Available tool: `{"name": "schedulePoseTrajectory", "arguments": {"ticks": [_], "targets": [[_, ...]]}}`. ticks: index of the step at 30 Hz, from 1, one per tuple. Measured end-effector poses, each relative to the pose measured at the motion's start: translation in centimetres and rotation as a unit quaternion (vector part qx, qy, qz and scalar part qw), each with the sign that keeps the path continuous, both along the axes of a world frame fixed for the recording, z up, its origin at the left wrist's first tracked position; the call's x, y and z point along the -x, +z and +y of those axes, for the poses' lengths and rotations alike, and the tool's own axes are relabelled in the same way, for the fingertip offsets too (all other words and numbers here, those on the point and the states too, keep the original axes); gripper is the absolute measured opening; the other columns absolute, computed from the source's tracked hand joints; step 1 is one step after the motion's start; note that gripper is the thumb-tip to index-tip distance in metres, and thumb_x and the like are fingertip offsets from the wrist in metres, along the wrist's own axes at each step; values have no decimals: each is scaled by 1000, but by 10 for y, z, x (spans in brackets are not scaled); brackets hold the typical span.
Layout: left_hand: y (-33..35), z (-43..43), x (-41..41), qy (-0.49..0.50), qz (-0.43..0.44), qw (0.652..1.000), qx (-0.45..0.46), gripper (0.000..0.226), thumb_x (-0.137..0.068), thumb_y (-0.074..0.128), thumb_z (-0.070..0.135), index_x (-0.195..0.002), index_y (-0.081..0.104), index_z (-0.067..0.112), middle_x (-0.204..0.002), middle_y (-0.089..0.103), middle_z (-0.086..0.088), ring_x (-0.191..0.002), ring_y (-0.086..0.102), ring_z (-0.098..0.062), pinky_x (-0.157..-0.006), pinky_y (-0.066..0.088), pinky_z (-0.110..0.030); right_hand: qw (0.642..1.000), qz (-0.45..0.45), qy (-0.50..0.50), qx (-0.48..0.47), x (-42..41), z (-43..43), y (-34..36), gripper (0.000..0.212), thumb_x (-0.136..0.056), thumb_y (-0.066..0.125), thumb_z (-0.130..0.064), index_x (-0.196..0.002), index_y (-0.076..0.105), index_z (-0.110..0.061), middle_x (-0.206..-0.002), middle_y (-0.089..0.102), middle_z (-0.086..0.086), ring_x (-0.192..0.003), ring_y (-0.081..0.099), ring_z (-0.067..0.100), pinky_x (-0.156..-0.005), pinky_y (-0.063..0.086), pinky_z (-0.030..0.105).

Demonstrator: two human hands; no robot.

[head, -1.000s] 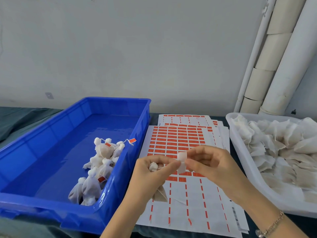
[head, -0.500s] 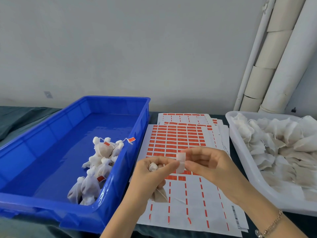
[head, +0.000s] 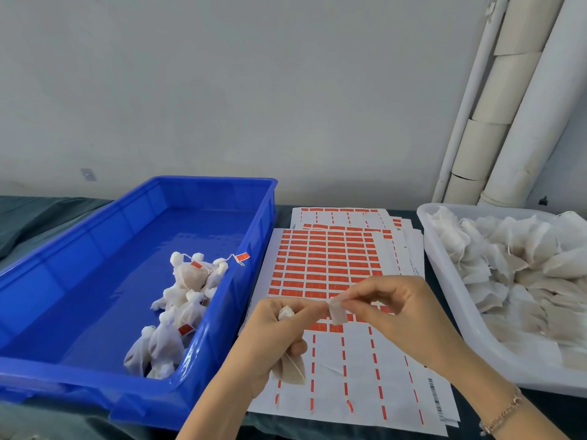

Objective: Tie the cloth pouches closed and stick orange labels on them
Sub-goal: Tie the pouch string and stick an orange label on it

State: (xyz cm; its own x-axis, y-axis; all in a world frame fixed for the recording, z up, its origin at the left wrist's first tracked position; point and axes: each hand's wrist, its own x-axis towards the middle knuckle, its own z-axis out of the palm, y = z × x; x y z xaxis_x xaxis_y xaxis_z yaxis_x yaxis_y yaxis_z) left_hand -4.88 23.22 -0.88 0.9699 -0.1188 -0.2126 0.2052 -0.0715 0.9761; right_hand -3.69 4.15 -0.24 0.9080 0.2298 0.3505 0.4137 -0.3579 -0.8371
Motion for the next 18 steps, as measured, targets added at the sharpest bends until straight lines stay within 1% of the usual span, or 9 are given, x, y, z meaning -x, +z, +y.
{"name": "schedulePoseTrajectory", "arguments": {"ticks": [3,5,11,15,18], "targets": [[-1,0,-1,10,10,1000,3,13,-77,72,39,-77,77,27,-54,50,-2,-47,48,-7,-56,44,-21,999,-28,6,15,1,-3,0,18,-69,68,-38,-86,73,-39,-92,71,-26,-95,65,-3,-83,50,9],[-1,0,-2,7,18,1000,6,14,-77,73,38,-77,77,25,-54,50,-2,-47,47,-7,-55,43,-21,997,-63,15,35,0,-5,0,18,-72,68,-35,-89,75,-34,-91,72,-24,-94,66,-2,-85,50,12],[-4,3,-3,1,27,999,17,15,-76,74,38,-79,77,24,-54,47,-2,-47,46,-7,-54,42,-18,977,-182,44,101,2,-6,0,16,-79,68,-22,-92,77,-20,-92,73,-14,-89,67,-2,-80,55,17],[-5,3,-2,5,33,999,32,15,-75,74,38,-79,77,24,-54,46,-2,-46,45,-7,-53,41,-17,962,-238,43,123,3,-6,-4,18,-81,65,-23,-94,77,-18,-93,73,-9,-91,67,1,-80,56,18],[-4,2,-2,3,28,998,50,21,-71,75,41,-78,77,21,-51,43,0,-45,43,-7,-51,40,-17,948,-269,32,166,4,-6,-8,20,-76,70,-17,-96,76,-16,-94,73,-5,-90,67,5,-80,57,22]]}}
